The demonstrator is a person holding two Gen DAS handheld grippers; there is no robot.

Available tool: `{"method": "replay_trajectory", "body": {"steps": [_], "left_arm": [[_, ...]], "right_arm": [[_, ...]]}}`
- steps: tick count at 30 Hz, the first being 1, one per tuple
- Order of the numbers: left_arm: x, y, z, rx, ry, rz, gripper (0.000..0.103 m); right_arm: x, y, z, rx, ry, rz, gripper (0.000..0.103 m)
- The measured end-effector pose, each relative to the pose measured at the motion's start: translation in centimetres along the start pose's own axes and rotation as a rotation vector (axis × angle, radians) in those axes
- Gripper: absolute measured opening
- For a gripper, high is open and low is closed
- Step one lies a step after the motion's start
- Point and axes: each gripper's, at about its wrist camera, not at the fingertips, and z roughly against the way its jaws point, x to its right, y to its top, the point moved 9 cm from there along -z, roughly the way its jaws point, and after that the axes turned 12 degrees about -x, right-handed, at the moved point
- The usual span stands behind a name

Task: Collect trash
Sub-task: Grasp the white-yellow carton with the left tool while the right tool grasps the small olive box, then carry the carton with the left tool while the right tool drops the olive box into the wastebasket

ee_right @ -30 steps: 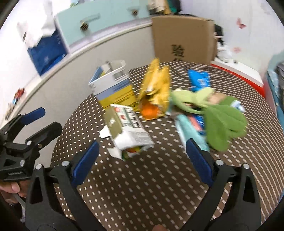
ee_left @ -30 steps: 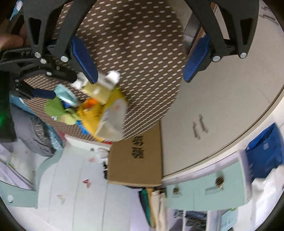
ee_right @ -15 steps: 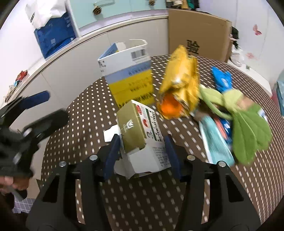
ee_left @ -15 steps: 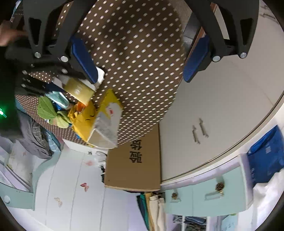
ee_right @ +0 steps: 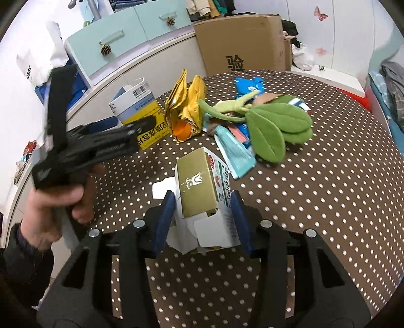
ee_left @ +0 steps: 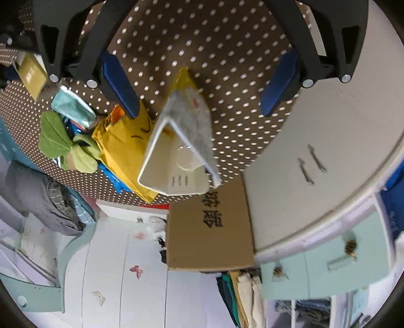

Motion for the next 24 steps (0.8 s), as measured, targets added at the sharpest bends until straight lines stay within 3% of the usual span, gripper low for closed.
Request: {"method": "replay_trajectory", "body": {"steps": [1, 3, 8, 17, 24], "left_arm": [[0.3, 0.4, -0.2, 0.001, -0.017, -0.009, 0.082], [0.7, 0.6, -0.7, -0.014, -0.033, -0.033, 0.051], [0.7, 0.1, -0.9, -0.026, -0.095, 0.002, 0.036], [0.3, -2.2, 2.7, 0.021, -0.100, 0.027, 0.034], [4.6, -1.9, 7.7, 0.074, -0.131, -0.055, 0.034]], "right_arm": [[0.2, -0.1, 0.2, 0.003, 0.000, -0.005, 0.045], [0.6, -0.3, 0.4, 0.007, 0.000, -0.012, 0.045], [1.2, -0.5, 0.8, 0.019, 0.007, -0.031, 0.045], [3.3, -0.7, 3.9, 0.091, 0.021, -0.078, 0.044], [6.7, -0.4, 8.8, 0.199, 0.009, -0.133, 0.044]]}}
